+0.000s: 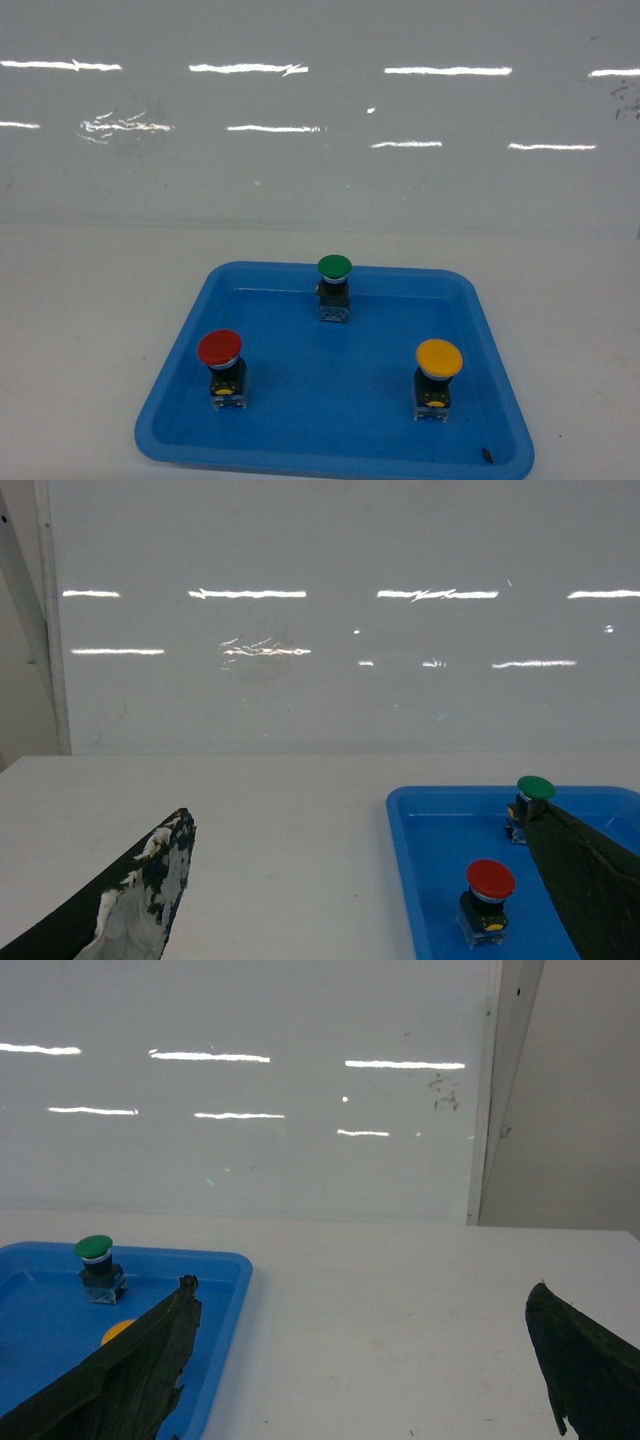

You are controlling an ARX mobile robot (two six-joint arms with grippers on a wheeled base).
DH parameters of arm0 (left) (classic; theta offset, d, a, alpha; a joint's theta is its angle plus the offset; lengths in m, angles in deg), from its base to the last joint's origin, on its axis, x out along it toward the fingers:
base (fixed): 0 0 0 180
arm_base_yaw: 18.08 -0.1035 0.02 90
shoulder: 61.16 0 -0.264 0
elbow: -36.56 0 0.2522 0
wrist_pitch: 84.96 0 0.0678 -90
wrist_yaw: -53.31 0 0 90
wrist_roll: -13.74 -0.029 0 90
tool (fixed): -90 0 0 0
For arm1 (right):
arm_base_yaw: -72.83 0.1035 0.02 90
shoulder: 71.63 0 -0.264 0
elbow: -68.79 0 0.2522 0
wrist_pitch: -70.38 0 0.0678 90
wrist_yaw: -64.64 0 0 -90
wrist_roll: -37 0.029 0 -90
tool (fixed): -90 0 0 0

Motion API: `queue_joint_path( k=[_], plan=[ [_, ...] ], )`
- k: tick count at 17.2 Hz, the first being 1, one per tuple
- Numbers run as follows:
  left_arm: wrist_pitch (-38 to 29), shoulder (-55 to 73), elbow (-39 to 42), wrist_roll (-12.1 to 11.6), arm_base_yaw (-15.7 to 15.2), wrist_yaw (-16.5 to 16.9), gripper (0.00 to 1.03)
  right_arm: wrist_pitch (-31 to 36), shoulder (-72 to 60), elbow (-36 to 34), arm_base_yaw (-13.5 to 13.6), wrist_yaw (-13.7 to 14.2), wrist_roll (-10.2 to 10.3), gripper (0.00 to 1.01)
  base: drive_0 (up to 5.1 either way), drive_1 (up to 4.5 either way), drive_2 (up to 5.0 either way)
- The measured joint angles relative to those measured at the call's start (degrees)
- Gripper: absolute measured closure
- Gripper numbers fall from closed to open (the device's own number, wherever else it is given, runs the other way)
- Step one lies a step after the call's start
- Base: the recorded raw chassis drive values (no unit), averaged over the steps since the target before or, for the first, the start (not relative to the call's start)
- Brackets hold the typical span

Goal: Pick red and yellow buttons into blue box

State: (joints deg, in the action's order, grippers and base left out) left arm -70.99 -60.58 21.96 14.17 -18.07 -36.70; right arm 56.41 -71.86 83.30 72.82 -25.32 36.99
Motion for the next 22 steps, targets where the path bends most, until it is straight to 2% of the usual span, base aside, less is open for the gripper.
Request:
queue_joint_path(
  k=[13, 15, 16, 17, 19, 21, 22],
  plan=[
    [0.0, 0.0, 0.0, 0.0, 0.0, 0.0, 0.05, 0.0, 0.0, 0.0, 0.0, 0.0, 0.0, 0.03, 0.0, 0.00, 0.0],
    [0.0, 0.0, 0.0, -0.1, 0.1, -0.1, 0.05, 2.4, -0.9, 0.0, 1.4, 0.2, 0.3, 0.03, 0.0, 0.00, 0.0],
    [-0.1, -0.5, 0.0, -0.4, 0.7, -1.4, 0.05, 3.4, -2.1, 0.0, 2.6, -0.3, 0.3, 0.03, 0.0, 0.00, 0.0],
    [-0.4, -0.3, 0.1, -0.7, 3.0, -4.1, 0.05, 5.7, -3.9, 0.0, 2.1, -1.9, 0.2, 0.03, 0.0, 0.00, 0.0],
    [-11.0, 6.8, 0.0, -0.9, 7.2, -6.4, 0.05, 13.5, -10.3, 0.0, 0.3, -3.7, -0.2, 0.03, 0.0, 0.00, 0.0],
    [-21.6, 21.1, -0.6, -0.9, 10.1, -8.0, 0.05, 24.4, -21.5, 0.0, 0.3, -6.4, -1.7, 0.03, 0.0, 0.00, 0.0],
    [-27.0, 29.7, -2.6, -1.4, 12.9, -9.3, 0.05, 30.3, -29.1, 0.3, -0.2, -7.6, -2.2, 0.03, 0.0, 0.00, 0.0]
  ],
)
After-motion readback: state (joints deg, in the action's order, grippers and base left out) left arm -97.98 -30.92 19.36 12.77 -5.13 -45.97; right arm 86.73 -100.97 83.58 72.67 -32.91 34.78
